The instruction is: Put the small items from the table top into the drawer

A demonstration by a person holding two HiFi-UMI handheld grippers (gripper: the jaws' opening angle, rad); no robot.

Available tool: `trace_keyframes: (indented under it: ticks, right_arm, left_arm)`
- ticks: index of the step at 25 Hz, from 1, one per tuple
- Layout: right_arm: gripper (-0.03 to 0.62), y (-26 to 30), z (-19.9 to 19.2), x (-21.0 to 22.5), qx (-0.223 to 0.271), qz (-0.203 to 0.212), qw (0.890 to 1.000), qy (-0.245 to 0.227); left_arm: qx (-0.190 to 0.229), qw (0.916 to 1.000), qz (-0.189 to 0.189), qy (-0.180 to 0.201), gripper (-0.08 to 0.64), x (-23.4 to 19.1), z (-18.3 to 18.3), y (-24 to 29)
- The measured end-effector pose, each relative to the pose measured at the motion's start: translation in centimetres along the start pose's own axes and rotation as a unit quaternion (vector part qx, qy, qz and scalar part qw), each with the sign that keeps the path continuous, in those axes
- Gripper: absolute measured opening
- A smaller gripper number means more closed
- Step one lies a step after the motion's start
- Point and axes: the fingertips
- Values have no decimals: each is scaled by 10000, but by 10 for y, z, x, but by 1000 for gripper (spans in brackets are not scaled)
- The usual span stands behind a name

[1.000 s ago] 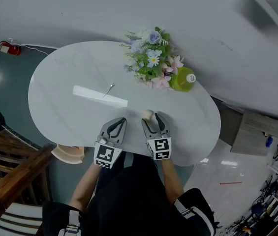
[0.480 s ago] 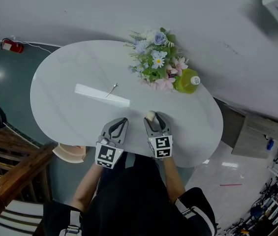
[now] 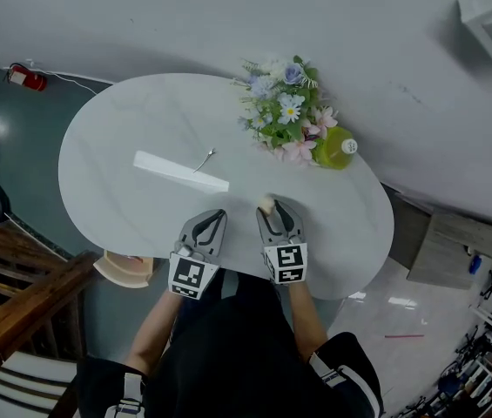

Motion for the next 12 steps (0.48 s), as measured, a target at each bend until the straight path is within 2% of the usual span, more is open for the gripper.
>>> trace_keyframes:
  ticks: [7,12]
  right_arm:
    - [199,-13,45,-46,366,413,9979,-343]
    - [199,-21,58,-84,421,725,9948,-572]
  left_arm:
    - [165,9993,327,7,21,-15,13,-30]
    - [277,9974,667,-23,21,-30,18,-61]
Point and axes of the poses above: the fingertips, and each gripper's own axes: y forward along the fingers, x to its right, z out of its top, and after that the axes turned 14 degrees about y, right-handed
